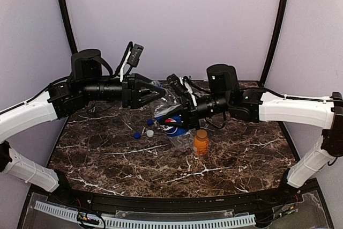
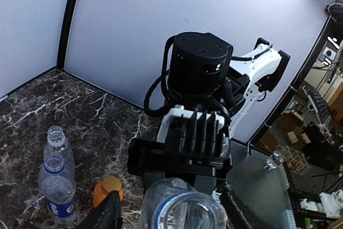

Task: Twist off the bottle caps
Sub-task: Pass from the right arm to the left

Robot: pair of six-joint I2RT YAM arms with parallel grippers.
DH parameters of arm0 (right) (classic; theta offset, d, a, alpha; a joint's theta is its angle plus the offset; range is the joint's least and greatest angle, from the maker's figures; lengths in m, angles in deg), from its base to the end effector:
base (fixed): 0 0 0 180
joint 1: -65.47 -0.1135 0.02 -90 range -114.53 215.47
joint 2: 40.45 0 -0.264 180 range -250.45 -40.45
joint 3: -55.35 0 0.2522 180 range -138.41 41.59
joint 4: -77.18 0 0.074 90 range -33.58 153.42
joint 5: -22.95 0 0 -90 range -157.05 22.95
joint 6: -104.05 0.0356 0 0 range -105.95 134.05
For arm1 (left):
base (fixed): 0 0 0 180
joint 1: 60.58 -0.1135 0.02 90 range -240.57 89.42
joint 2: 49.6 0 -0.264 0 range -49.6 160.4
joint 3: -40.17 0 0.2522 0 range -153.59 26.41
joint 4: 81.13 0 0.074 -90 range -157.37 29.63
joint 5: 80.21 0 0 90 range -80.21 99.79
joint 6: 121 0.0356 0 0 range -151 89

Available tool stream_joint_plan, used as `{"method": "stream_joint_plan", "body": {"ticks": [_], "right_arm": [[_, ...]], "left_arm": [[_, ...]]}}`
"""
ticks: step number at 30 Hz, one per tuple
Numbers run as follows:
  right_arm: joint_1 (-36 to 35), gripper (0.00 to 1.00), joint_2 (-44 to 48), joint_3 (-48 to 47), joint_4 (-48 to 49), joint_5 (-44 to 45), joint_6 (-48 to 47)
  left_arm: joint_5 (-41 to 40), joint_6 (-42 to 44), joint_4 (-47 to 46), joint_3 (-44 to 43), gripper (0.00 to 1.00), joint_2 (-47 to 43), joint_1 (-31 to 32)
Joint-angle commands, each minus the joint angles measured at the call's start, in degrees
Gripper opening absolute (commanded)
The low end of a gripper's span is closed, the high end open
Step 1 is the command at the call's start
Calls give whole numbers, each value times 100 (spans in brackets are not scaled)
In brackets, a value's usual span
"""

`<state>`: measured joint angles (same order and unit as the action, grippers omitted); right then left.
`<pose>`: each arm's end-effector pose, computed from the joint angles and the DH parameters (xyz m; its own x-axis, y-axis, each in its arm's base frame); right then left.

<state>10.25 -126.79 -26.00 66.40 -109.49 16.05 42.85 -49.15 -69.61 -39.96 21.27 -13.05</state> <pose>0.1804 0.3019 0.3278 -0.1890 -0.2270 -0.9554 -0.9706 -0.1046 0.2169 0.1789 -0.2242 0.3994 -0.3325 -0.0234 -0.9428 0.9289 0.1647 -0.3317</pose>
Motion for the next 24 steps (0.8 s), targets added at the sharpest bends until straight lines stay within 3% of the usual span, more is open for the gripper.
{"method": "stream_joint_plan", "body": {"ticks": [1,9,11,12,14,19,24], "right_arm": [[-77,15,-65,-158,24,-33,-98],[-81,16,-93,-167,1,13,-127],[-79,20,-86,-159,-15,69,-128],[-82,25,-66,-146,-15,124,-113],[-81,36,-22,-105,-9,264,-72],[-23,69,157,61,5,487,9],[85,93,421,247,32,646,117]], "left_arm": [[-2,170,80,-193,55,-67,28],[43,213,36,-184,22,-22,21],[31,250,35,-183,12,-27,28],[-22,273,51,-183,5,-47,24],[-167,329,75,-176,0,-103,22],[-741,620,408,-185,0,-297,17],[-1802,905,1064,-291,0,-448,4]]}}
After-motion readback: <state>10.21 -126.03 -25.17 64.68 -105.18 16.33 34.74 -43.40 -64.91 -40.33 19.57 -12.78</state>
